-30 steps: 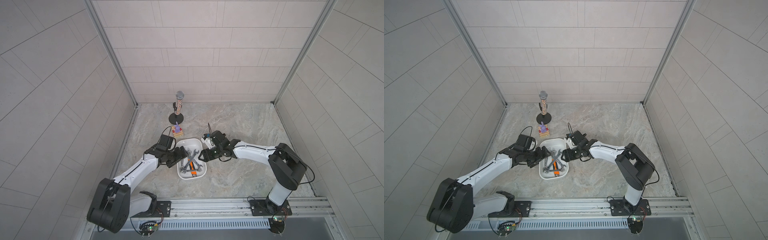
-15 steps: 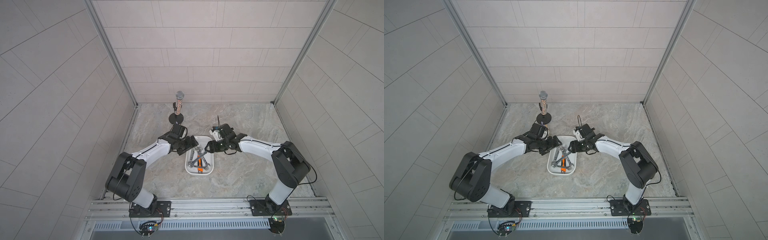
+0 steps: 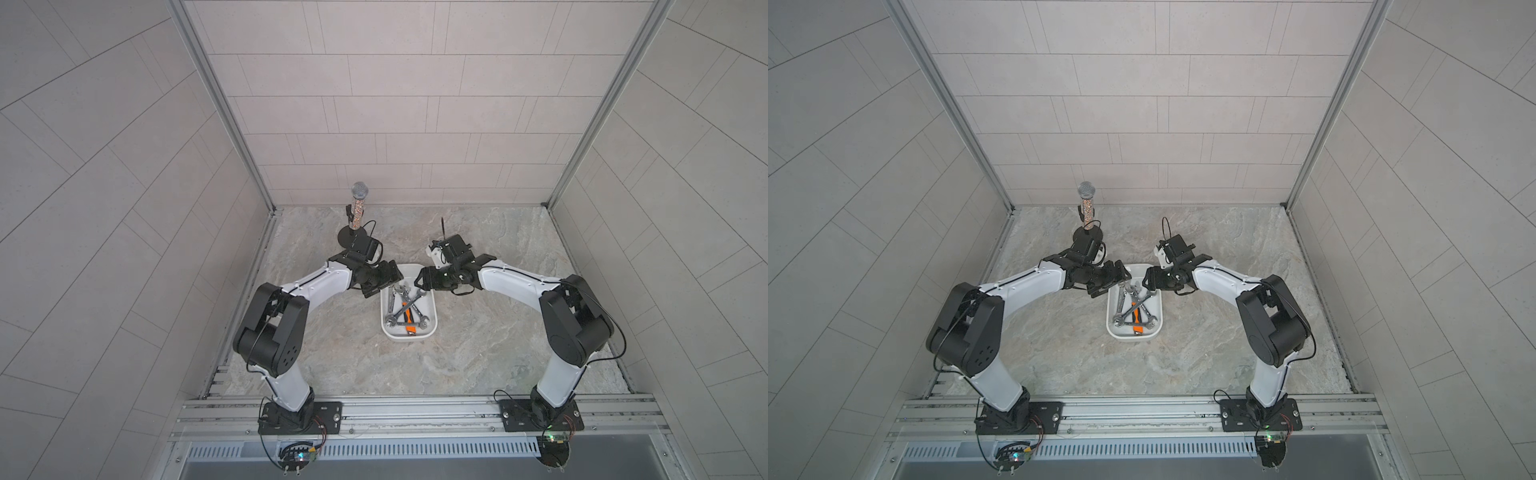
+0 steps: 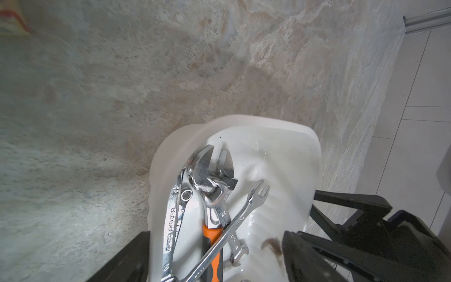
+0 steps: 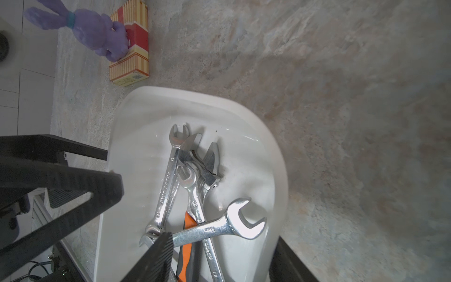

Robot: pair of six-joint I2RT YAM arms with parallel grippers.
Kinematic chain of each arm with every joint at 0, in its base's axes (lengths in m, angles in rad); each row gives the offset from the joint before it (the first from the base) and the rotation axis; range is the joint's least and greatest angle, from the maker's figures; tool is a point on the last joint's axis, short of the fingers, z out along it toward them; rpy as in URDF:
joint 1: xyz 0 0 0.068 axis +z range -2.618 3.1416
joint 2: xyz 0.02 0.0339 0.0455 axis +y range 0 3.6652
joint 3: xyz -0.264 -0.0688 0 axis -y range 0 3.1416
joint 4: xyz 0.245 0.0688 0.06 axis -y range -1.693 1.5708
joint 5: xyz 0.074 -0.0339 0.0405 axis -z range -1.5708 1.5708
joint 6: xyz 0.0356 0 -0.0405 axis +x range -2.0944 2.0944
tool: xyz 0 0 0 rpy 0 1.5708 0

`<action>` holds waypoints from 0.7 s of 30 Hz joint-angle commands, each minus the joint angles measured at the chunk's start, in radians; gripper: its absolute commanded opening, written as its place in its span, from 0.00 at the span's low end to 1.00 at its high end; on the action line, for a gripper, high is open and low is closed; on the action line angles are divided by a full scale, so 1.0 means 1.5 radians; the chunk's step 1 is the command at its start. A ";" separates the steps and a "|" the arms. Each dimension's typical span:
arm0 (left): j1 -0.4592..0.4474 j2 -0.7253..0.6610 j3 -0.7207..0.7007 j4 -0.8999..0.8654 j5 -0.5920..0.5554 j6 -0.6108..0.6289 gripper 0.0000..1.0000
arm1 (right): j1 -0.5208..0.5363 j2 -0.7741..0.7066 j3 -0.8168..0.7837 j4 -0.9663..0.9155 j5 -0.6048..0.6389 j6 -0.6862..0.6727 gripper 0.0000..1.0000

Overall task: Take out the wrench from the storage box
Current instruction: Move the storage box to the center of the board.

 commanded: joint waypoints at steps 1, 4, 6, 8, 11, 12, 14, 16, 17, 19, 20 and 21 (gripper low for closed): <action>0.009 -0.075 -0.025 -0.074 -0.033 0.062 0.89 | 0.009 -0.067 -0.023 -0.044 0.024 -0.035 0.65; 0.010 -0.135 -0.074 -0.099 -0.062 0.082 0.89 | 0.014 -0.111 -0.062 -0.060 0.035 -0.042 0.65; 0.010 -0.170 -0.117 -0.088 -0.054 0.083 0.89 | 0.027 -0.140 -0.091 -0.068 0.043 -0.043 0.65; 0.009 -0.198 -0.161 -0.067 -0.029 0.078 0.83 | 0.046 -0.163 -0.119 -0.067 0.050 -0.038 0.65; 0.009 -0.215 -0.200 -0.036 -0.001 0.063 0.71 | 0.073 -0.179 -0.145 -0.052 0.060 -0.024 0.63; 0.009 -0.216 -0.206 -0.024 0.007 0.059 0.67 | 0.077 -0.180 -0.150 -0.045 0.062 -0.020 0.62; 0.007 -0.212 -0.214 -0.001 0.025 0.051 0.62 | 0.083 -0.174 -0.154 -0.038 0.066 -0.014 0.59; 0.006 -0.205 -0.219 0.019 0.035 0.040 0.57 | 0.083 -0.168 -0.154 -0.037 0.067 -0.014 0.56; 0.005 -0.200 -0.220 0.029 0.041 0.036 0.55 | 0.085 -0.166 -0.152 -0.037 0.070 -0.013 0.56; 0.004 -0.192 -0.220 0.045 0.048 0.031 0.52 | 0.084 -0.165 -0.149 -0.037 0.075 -0.015 0.56; 0.004 -0.189 -0.220 0.053 0.051 0.027 0.51 | 0.084 -0.164 -0.146 -0.038 0.078 -0.016 0.56; 0.004 -0.186 -0.220 0.060 0.053 0.025 0.50 | 0.084 -0.163 -0.144 -0.039 0.080 -0.017 0.56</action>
